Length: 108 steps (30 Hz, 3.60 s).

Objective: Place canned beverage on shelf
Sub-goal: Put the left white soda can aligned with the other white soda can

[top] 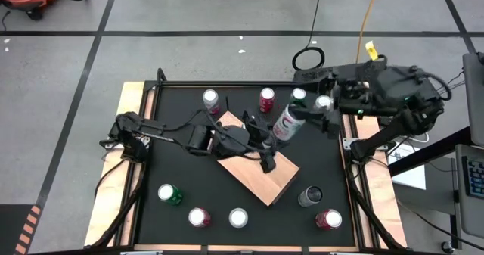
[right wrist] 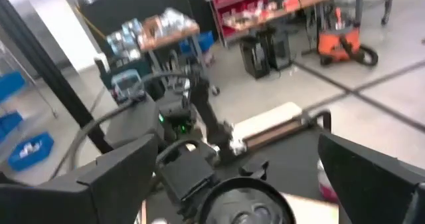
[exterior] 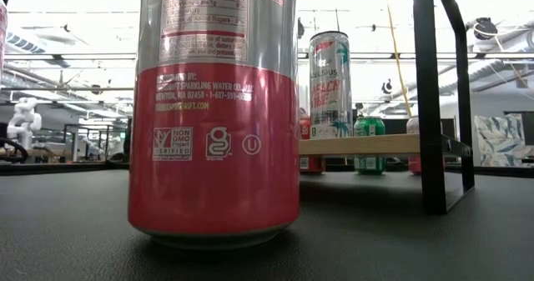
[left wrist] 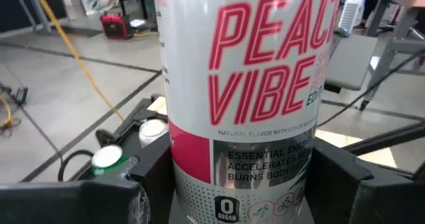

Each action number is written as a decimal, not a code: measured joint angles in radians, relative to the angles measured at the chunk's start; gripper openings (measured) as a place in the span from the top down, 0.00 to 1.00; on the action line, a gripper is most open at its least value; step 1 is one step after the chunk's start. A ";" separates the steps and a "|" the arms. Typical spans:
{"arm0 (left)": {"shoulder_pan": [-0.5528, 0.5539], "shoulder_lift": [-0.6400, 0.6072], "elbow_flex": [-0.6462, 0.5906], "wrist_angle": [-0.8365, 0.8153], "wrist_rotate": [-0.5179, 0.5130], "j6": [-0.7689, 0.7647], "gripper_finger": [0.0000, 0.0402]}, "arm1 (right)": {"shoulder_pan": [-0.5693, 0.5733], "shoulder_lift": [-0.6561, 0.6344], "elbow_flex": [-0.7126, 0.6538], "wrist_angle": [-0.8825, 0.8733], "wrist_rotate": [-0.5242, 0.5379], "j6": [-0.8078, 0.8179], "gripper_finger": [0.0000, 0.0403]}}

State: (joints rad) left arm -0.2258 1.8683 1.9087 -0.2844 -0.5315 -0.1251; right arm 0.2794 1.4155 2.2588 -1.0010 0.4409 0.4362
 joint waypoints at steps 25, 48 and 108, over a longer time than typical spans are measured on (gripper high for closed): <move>0.003 0.020 -0.001 -0.062 -0.073 0.003 0.38 | 0.002 0.077 0.091 -0.339 -0.080 0.116 0.03; 0.003 0.030 -0.001 -0.062 -0.064 0.002 0.38 | 0.002 0.104 0.091 -0.425 -0.078 0.199 0.27; -0.150 -0.236 0.000 -0.604 -0.236 -0.433 0.03 | 0.009 0.291 0.090 -0.440 -0.074 0.179 0.41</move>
State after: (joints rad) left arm -0.3756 1.6325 1.9087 -0.8889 -0.7674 -0.5579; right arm 0.2881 1.7061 2.3489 -1.4407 0.3665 0.6152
